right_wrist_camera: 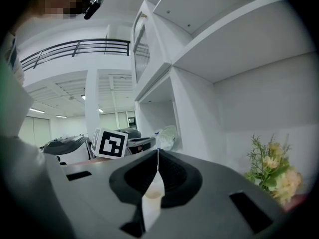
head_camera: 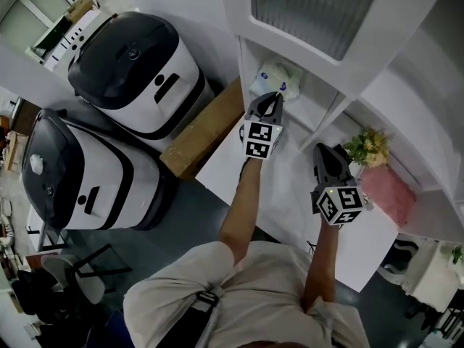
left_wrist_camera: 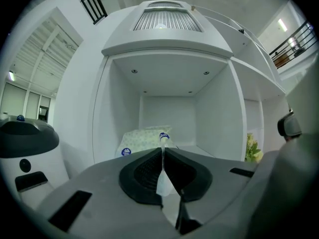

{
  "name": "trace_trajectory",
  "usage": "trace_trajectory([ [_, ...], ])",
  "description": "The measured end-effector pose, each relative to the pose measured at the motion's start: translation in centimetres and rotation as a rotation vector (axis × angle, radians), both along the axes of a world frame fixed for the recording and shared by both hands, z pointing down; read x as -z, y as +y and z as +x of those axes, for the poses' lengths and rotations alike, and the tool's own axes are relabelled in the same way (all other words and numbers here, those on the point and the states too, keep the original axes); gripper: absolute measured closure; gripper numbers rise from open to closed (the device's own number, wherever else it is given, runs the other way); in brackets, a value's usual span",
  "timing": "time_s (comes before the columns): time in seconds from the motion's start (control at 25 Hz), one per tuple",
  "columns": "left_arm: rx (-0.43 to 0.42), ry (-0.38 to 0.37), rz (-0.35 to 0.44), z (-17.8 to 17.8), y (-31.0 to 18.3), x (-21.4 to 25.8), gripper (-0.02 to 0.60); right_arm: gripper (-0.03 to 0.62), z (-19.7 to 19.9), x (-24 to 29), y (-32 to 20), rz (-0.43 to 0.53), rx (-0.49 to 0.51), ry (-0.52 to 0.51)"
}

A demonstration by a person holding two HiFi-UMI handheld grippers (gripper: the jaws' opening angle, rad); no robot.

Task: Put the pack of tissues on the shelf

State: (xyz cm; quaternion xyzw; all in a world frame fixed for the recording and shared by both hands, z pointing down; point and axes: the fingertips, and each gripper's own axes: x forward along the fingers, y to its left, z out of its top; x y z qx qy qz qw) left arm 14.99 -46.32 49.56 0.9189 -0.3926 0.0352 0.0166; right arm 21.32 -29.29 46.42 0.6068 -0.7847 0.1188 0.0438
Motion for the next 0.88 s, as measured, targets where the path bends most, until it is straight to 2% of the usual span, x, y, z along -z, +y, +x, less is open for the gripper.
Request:
trace_trajectory([
  [0.12,-0.014,-0.025,0.006,0.7,0.2,0.1,0.569,0.525,-0.2,0.1,0.0,0.002,0.002,0.003],
  [0.32,-0.039,-0.017,0.000,1.4,0.4,0.3,0.565,0.525,-0.1,0.2,0.3,0.003,-0.008,0.006],
  [0.36,-0.044,-0.013,-0.004,1.4,0.4,0.3,0.549,0.525,-0.1,0.3,0.4,0.003,-0.010,0.007],
  [0.44,-0.048,-0.009,-0.016,1.4,0.3,0.4,0.471,0.525,0.1,0.4,0.5,0.005,-0.014,0.008],
  [0.48,-0.045,-0.010,-0.019,1.4,0.3,0.4,0.460,0.525,0.2,0.4,0.5,0.006,-0.017,0.008],
  [0.88,-0.062,-0.021,-0.008,0.7,2.4,1.1,0.436,0.525,-0.4,0.8,1.0,0.021,-0.017,-0.002],
])
